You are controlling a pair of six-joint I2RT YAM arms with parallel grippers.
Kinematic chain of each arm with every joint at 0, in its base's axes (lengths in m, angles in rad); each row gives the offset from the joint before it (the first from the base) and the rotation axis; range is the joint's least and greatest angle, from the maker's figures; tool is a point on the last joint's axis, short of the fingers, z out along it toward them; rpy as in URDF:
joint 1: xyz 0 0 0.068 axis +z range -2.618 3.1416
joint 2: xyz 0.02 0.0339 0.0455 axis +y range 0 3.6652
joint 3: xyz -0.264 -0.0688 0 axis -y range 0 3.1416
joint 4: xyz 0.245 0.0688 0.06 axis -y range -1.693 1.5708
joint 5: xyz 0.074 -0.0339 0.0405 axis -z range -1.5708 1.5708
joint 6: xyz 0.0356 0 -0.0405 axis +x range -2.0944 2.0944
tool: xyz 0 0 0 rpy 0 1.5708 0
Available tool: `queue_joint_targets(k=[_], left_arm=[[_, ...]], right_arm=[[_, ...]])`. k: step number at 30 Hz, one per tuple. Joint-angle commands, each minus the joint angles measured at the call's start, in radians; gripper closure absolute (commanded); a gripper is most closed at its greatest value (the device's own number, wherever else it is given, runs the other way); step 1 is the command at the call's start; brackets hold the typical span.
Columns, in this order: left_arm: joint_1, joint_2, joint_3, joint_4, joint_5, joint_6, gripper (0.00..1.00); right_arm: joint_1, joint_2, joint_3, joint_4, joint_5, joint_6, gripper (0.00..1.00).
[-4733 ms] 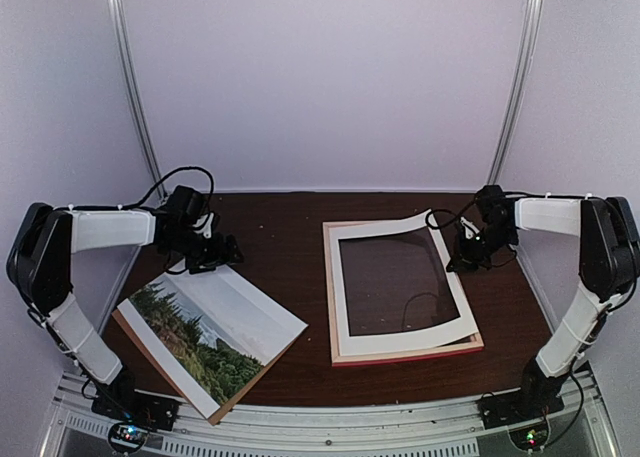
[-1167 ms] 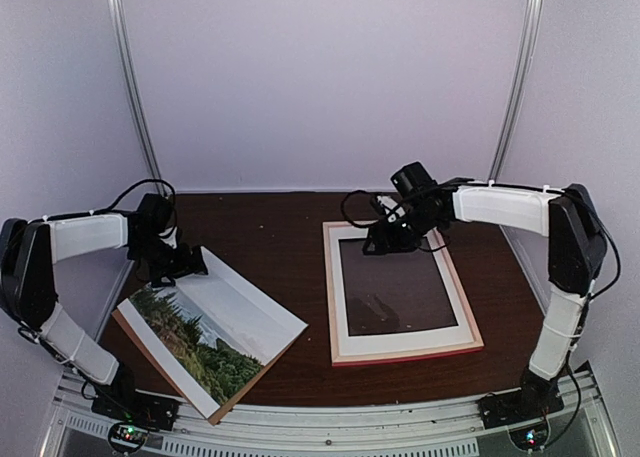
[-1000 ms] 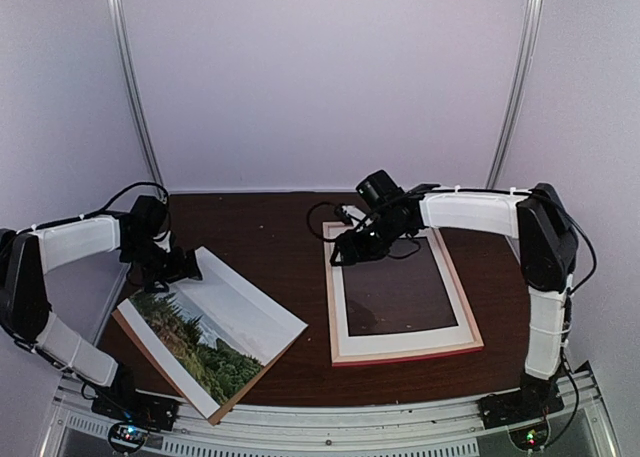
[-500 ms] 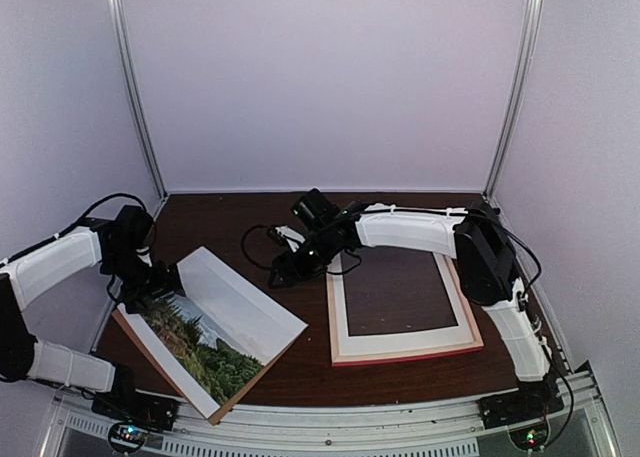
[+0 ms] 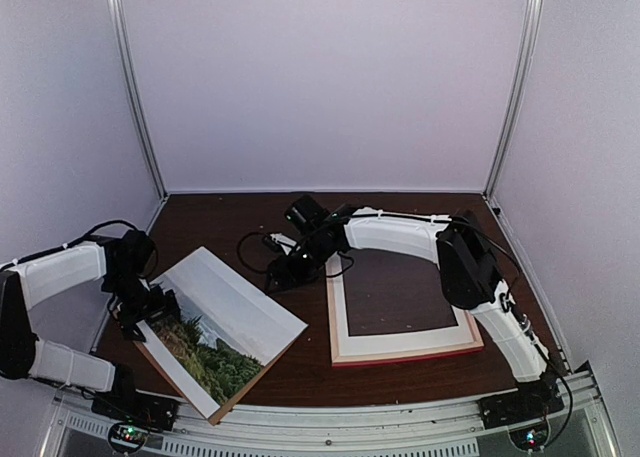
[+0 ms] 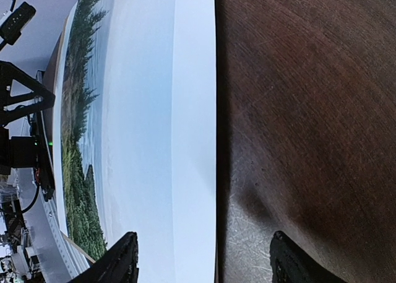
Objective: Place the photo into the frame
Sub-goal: Move the photo to the center of the board.
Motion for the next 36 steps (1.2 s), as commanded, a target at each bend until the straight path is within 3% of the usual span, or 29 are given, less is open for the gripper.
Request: queue_joint_targets(k=[1, 23, 36], left_arm=[[0.011, -0.009, -0.032, 0.002, 0.000, -0.034, 0.02], [0.012, 0.049, -0.078, 0.063, -0.015, -0.026, 0.02], [0.011, 0.123, -0.091, 0.261, 0.086, 0.040, 0.02]], right_arm=[[0.006, 0.050, 0.077, -0.049, -0.039, 0.008, 0.29], [0.006, 0.112, 0.156, -0.093, -0.058, 0.011, 0.29], [-0.005, 0.109, 0.146, -0.111, -0.032, 0.033, 0.31]])
